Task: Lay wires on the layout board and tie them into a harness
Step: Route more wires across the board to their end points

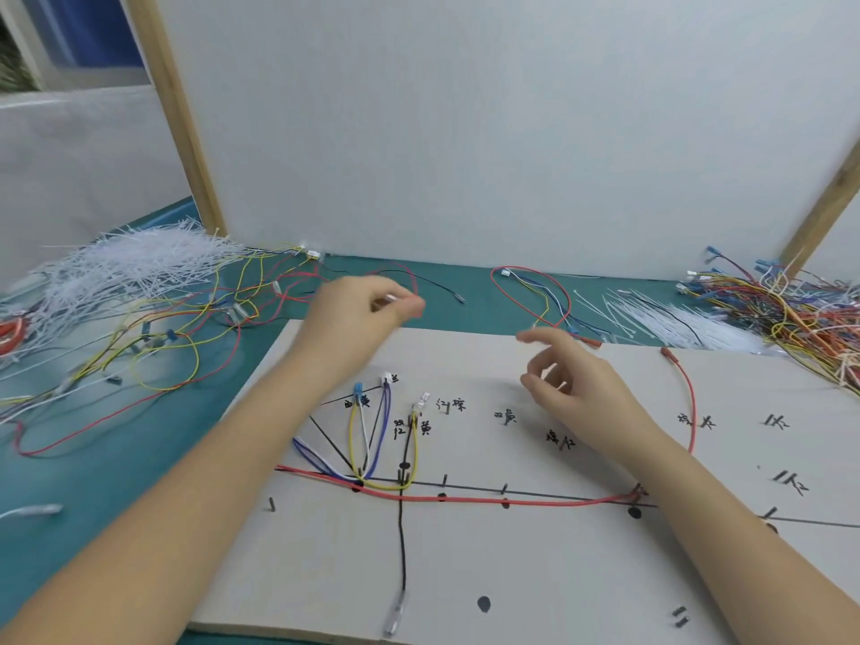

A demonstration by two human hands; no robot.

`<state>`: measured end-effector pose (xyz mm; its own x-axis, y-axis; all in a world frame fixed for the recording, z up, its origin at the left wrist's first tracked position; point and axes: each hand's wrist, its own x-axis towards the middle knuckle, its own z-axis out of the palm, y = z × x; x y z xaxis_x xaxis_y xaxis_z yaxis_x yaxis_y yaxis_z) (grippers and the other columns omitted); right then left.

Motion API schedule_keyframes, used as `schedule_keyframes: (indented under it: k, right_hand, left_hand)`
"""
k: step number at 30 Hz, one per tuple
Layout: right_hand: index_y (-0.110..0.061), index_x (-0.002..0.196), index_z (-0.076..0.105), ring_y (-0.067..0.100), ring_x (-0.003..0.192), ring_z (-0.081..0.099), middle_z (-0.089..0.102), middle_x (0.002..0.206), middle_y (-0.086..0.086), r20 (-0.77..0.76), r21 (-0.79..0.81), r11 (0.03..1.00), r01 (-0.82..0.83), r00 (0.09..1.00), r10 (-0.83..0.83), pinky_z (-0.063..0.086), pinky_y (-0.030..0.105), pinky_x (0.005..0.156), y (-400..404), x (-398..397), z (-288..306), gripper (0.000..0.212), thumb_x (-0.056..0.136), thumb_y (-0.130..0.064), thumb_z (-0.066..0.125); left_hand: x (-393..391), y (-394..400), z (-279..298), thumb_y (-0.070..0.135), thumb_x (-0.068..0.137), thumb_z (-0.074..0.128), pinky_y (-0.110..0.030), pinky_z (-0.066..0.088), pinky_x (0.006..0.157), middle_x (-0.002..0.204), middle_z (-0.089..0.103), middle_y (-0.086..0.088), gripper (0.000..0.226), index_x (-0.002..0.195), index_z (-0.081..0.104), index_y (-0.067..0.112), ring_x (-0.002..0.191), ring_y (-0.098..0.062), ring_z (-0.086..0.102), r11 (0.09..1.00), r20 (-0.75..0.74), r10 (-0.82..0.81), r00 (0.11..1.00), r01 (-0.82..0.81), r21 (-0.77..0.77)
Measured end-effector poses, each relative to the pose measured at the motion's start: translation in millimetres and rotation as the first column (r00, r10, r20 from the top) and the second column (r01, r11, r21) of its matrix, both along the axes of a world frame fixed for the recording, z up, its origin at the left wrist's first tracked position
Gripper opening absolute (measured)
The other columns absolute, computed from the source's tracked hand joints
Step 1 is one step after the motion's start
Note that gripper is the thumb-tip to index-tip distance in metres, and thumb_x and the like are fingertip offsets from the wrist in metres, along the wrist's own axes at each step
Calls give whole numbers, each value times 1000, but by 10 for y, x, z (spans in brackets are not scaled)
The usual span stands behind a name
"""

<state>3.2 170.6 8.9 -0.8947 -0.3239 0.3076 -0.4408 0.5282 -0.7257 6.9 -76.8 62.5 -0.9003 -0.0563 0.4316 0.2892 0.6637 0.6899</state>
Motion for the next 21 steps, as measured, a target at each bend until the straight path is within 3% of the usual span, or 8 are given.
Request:
schedule_keyframes:
  k: [2,4,8,10,13,15,17,21]
  right_hand:
    - [-58,119,37,7,66,55,54,90,-19,2,-61,997,-55,998,55,45,14,63,-26,26,7,60,84,-18,64]
    - [-60,125,32,10,71,56,51,96,-21,5,-93,988,-124,992,125,48,15,66,-82,67,3,71,81,-17,68]
    - [-48,107,51,-2,81,56,58,92,-20,-64,-37,981,-192,980,189,43,8,70,-199,147,13,47,77,-12,56]
    - [-43,92,57,0,77,58,62,87,-14,-74,-33,986,-160,985,158,42,9,68,-229,158,19,37,84,-6,57]
    - [-37,95,61,4,73,62,64,88,-11,35,-158,981,-114,992,121,50,16,70,-249,157,22,34,93,-4,52]
    - [-33,98,62,5,75,64,65,91,-8,115,-289,954,-83,986,120,54,20,72,-245,146,36,37,95,0,46]
    - [-27,100,63,7,76,64,65,88,-4,134,-424,904,-62,983,130,54,20,74,-230,131,62,38,96,3,41]
    - [-23,109,59,13,81,66,67,79,-3,153,-666,745,30,983,97,53,20,74,-172,82,113,32,99,-1,38]
  left_hand:
    - [130,263,-70,29,89,58,-11,39,59,60,63,16,18,83,71,18,61,8,54,991,46,-112,993,115,-72]
    - [243,508,-167,35,91,49,-28,45,74,80,68,3,28,86,70,17,79,-10,60,957,103,-223,969,238,-167]
    - [353,768,-276,37,91,37,-36,40,80,92,65,-9,42,90,69,10,92,-23,55,851,112,-391,914,405,-335]
    - [335,762,-281,39,89,32,-36,42,78,86,65,-6,47,84,66,8,87,-22,56,882,116,-433,894,447,-149]
    - [155,664,-320,35,92,36,-31,40,74,87,59,1,34,91,60,11,83,-19,53,959,138,-277,951,266,95]
    - [-35,536,-409,18,90,44,-24,35,79,112,52,-1,26,114,53,17,99,-18,49,987,233,-140,962,155,-47]
    - [-223,392,-513,9,86,47,-25,34,93,131,40,-5,46,131,44,19,115,-22,45,951,302,-62,951,148,-270]
    - [-526,196,-594,12,82,60,-25,31,94,125,51,-9,37,119,55,11,118,-23,46,953,256,-14,967,91,-289]
